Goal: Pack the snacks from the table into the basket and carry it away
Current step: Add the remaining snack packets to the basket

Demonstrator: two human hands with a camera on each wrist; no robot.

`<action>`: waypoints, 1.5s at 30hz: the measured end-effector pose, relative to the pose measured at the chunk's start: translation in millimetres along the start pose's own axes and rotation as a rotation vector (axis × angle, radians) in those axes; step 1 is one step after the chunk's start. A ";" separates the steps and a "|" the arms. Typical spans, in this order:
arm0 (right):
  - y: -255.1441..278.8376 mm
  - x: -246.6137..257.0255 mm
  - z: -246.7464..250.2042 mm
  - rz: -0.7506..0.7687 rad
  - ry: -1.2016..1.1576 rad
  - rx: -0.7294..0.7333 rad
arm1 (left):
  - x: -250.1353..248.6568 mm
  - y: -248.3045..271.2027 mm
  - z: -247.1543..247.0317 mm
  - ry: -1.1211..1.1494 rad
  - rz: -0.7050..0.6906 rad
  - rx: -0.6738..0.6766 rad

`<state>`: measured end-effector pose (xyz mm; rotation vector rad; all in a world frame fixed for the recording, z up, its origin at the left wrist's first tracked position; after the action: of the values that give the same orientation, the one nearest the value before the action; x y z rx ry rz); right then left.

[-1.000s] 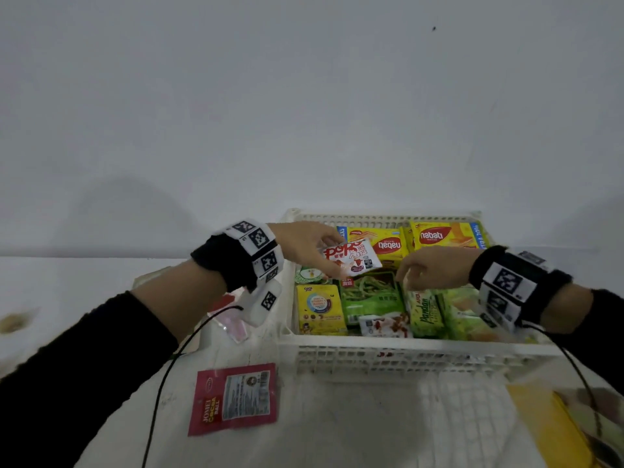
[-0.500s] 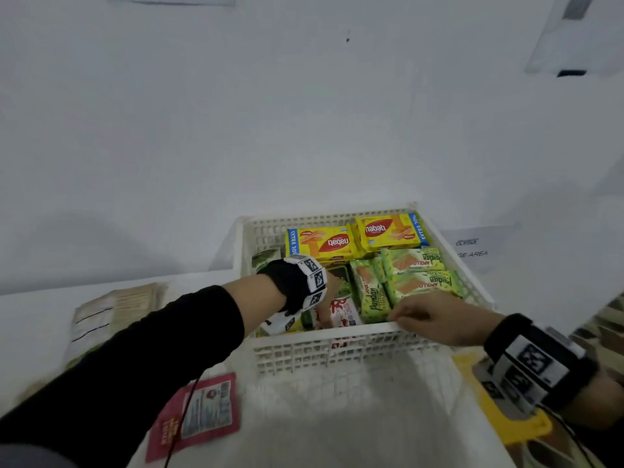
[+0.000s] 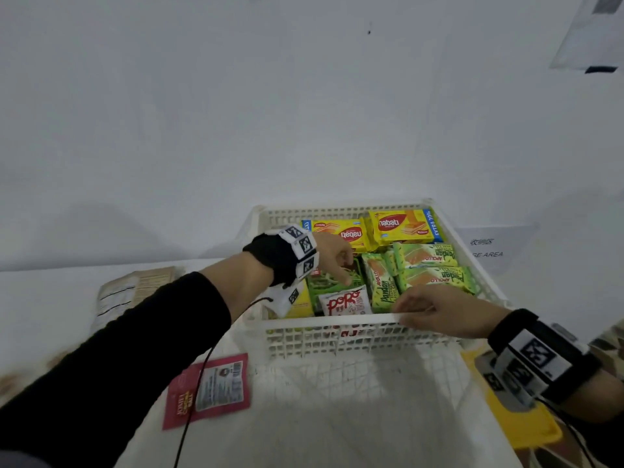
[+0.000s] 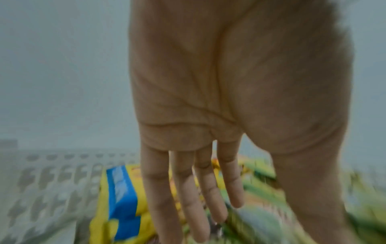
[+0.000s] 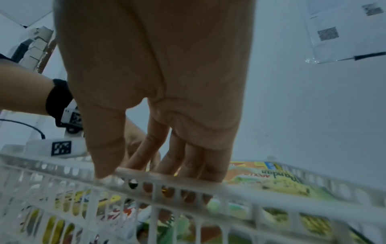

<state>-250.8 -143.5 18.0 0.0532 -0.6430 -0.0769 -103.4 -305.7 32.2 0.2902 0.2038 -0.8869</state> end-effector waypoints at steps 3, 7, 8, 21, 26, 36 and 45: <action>-6.4 28.2 -2.5 0.094 -0.008 -0.040 | 0.6 29.9 51.7 0.191 -0.040 -0.219; -11.0 96.5 -20.8 0.280 -0.003 -0.046 | 21.3 91.6 92.6 0.355 0.012 -0.421; -12.5 112.6 -28.6 0.317 -0.044 -0.049 | 31.8 107.5 93.2 0.376 0.041 -0.446; -48.7 262.3 -211.7 0.468 -0.201 0.241 | 232.4 334.3 -18.1 0.441 0.610 -0.607; -84.4 294.8 -273.3 0.427 -0.097 0.310 | 291.7 419.5 -37.3 0.415 0.784 -0.647; -115.3 373.8 -378.4 0.482 -0.027 0.308 | 374.0 515.5 -48.5 0.460 0.915 -0.714; -81.1 394.8 -426.5 0.612 0.250 0.440 | 378.5 496.2 -81.9 0.472 0.713 -0.466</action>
<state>315.8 -248.1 -93.1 0.2829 -0.3942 0.6551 515.2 -259.0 -74.5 0.1122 0.6859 -0.0397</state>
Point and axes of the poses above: each hand's wrist, its own y-axis away from the middle knuckle, its own z-axis out of the back of the hand, x = y × z, the point moved 4 cm from there along -y, towards the middle knuckle, and after that the axes turned 15 degrees about -x, right-handed, at the moved point
